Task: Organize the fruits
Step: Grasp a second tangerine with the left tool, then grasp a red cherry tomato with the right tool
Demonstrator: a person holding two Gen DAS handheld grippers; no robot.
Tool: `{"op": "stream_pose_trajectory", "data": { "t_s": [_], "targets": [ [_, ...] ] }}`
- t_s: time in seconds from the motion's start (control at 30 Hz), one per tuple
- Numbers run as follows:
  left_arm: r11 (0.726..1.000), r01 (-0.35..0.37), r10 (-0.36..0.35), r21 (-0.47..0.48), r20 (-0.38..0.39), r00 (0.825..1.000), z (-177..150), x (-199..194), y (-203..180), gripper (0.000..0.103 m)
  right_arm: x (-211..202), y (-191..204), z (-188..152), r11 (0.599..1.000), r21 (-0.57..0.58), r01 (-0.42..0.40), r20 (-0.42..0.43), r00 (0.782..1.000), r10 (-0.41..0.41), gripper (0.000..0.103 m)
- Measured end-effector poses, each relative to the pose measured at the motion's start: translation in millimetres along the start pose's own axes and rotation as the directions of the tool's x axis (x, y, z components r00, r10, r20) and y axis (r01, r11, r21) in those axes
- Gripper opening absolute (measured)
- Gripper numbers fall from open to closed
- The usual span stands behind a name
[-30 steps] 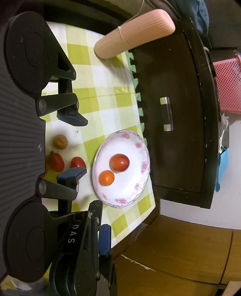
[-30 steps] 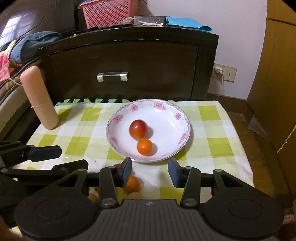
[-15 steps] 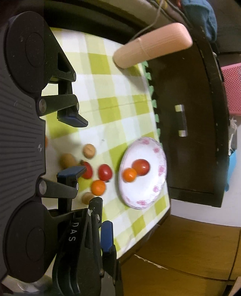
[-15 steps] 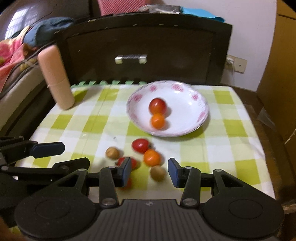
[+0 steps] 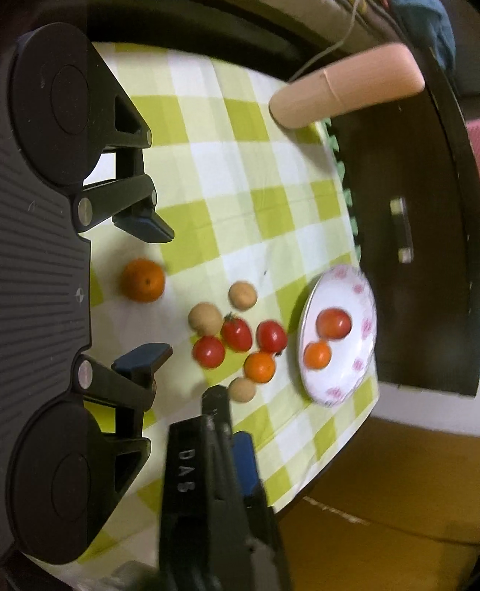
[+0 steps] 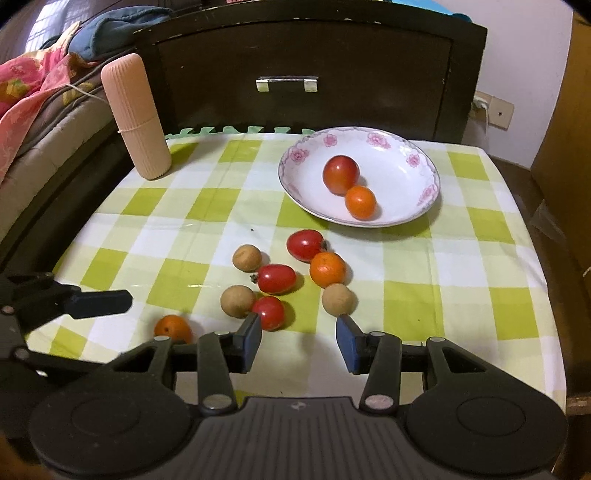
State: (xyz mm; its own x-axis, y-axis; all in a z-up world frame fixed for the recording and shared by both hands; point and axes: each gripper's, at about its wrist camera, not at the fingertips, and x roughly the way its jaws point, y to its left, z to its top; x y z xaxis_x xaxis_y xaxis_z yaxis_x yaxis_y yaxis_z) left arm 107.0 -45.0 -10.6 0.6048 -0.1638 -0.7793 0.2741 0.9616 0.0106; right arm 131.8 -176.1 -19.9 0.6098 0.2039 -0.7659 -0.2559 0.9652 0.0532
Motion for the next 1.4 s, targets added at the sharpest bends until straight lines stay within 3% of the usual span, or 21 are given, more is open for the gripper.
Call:
{"op": "stream_pose_trajectory", "data": {
  "t_s": [0.33, 0.57, 0.87, 1.1, 1.27, 1.3, 1.4],
  "targets": [
    [1.000, -0.014, 0.014, -0.002, -0.064, 0.998, -9, 32, -1, 0.061, 3, -12, -5, 0.999, 0.021, -0.036, -0.020, 0.999, 0.037, 0.044],
    [0.999, -0.033, 0.030, -0.028, -0.081, 0.996, -9, 40, 5, 0.040, 14, -10, -8, 0.997, 0.003, -0.077, -0.027, 0.997, 0.077, 0.045],
    [0.999, 0.000, -0.004, -0.046, -0.090, 0.996, -10, 38, 5, 0.040, 32, 8, -3, 0.988, -0.114, -0.104, -0.016, 0.995, 0.102, 0.045],
    [0.999, 0.016, -0.021, -0.048, -0.104, 0.994, -10, 38, 4, 0.040, 54, 11, 2, 0.982, -0.140, -0.127, -0.052, 0.991, 0.120, 0.045],
    [0.998, 0.025, -0.030, -0.051, -0.106, 0.994, -10, 38, 5, 0.041, 63, 17, 1, 0.980, -0.168, -0.105, -0.069, 0.993, 0.094, 0.033],
    [0.998, 0.025, -0.031, -0.050, -0.107, 0.994, -10, 38, 5, 0.041, 63, 16, 1, 0.981, -0.167, -0.103, -0.067, 0.993, 0.093, 0.027],
    [0.999, 0.020, -0.024, -0.039, -0.104, 0.994, -10, 39, 3, 0.041, 63, 12, 3, 0.984, -0.141, -0.108, -0.069, 0.993, 0.099, 0.025]
  ]
}}
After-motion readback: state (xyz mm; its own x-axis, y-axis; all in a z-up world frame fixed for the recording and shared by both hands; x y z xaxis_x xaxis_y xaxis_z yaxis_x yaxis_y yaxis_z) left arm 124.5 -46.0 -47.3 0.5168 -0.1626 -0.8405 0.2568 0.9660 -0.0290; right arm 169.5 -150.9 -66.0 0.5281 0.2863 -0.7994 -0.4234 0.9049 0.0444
